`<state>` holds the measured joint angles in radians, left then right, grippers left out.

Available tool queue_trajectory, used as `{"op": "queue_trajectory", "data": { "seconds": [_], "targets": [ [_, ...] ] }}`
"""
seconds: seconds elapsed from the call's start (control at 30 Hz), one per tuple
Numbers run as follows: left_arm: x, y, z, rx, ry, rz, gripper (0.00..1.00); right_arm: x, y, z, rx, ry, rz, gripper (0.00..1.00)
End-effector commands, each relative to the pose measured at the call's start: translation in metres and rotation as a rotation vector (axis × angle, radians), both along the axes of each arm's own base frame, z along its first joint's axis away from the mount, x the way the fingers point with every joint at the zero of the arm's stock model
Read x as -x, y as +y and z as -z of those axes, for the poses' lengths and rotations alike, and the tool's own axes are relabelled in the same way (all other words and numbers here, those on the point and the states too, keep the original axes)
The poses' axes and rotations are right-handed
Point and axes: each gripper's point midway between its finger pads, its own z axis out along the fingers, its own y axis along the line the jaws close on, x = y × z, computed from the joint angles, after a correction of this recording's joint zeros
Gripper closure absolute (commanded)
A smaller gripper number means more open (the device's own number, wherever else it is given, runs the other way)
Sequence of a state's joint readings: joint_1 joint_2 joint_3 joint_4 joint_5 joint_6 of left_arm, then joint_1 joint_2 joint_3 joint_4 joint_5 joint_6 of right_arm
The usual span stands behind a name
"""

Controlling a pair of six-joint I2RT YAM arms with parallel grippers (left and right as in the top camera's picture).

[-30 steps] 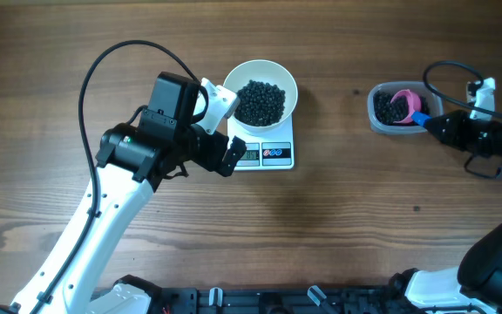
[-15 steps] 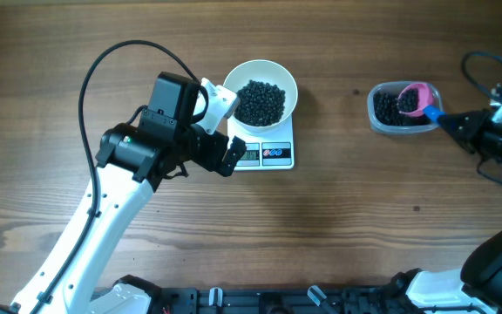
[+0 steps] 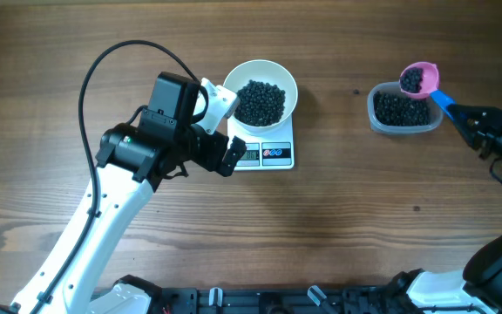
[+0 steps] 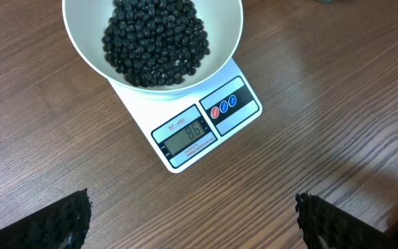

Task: Scoop item into bowl and weigh 150g on scale
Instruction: 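Lift the filled scoop out of the tub with the right gripper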

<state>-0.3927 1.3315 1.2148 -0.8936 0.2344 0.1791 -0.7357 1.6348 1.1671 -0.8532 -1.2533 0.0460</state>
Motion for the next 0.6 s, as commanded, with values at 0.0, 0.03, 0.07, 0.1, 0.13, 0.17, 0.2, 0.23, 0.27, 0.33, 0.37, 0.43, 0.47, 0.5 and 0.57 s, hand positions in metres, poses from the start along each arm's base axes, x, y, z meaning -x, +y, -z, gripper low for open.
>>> {"op": "queue_trajectory", "data": {
  "seconds": [0.0, 0.03, 0.07, 0.1, 0.13, 0.17, 0.2, 0.23, 0.27, 0.33, 0.37, 0.43, 0.47, 0.5, 0.57],
  "targets": [
    [0.000, -0.005, -0.008, 0.014, -0.022, 0.026, 0.00, -0.004, 0.018, -0.017, -0.139, -0.027, -0.049, 0.96],
    [0.000, -0.005, -0.008, 0.014, -0.022, 0.026, 0.00, -0.005, 0.026, -0.020, -0.151, -0.036, -0.074, 0.96],
    [0.000, -0.005, -0.008, 0.014, -0.022, 0.026, 0.00, -0.006, 0.033, -0.021, -0.160, -0.039, -0.094, 0.96],
    [0.000, -0.005, -0.008, 0.015, -0.022, 0.026, 0.00, -0.007, 0.040, -0.023, -0.171, -0.043, -0.116, 0.96],
    [0.000, -0.005, -0.008, 0.015, -0.022, 0.026, 0.00, -0.008, 0.048, -0.024, -0.176, -0.041, -0.137, 0.96],
    [0.000, -0.005, -0.008, 0.015, -0.022, 0.026, 0.00, -0.008, 0.054, -0.024, -0.179, -0.035, -0.154, 0.96],
    [0.000, -0.005, -0.008, 0.015, -0.022, 0.026, 0.00, -0.010, 0.065, -0.024, -0.182, -0.029, -0.184, 0.96],
    [0.000, -0.005, -0.008, 0.014, -0.022, 0.026, 0.00, -0.011, 0.075, -0.024, -0.180, -0.031, -0.212, 0.96],
    [0.000, -0.005, -0.008, 0.014, -0.022, 0.026, 0.00, -0.012, 0.085, -0.024, -0.175, -0.034, -0.241, 0.96],
    [0.000, -0.005, -0.008, 0.015, -0.022, 0.026, 0.00, -0.015, 0.107, -0.025, -0.175, -0.033, -0.304, 0.96],
    [0.000, -0.005, -0.008, 0.014, -0.022, 0.026, 0.00, -0.017, 0.117, -0.026, -0.173, -0.035, -0.332, 0.96],
    [0.000, -0.005, -0.008, 0.015, -0.022, 0.026, 0.00, -0.021, 0.137, -0.027, -0.159, -0.043, -0.385, 0.96],
    [0.000, -0.005, -0.008, 0.014, -0.021, 0.026, 0.00, -0.024, 0.146, -0.026, -0.144, -0.045, -0.406, 0.96],
    [0.000, -0.005, -0.008, 0.014, -0.021, 0.026, 0.00, -0.027, 0.155, -0.024, -0.122, -0.043, -0.421, 0.96],
    [0.000, -0.005, -0.008, 0.015, -0.022, 0.026, 0.00, -0.033, 0.172, -0.020, -0.070, -0.046, -0.446, 0.96]
  ]
}}
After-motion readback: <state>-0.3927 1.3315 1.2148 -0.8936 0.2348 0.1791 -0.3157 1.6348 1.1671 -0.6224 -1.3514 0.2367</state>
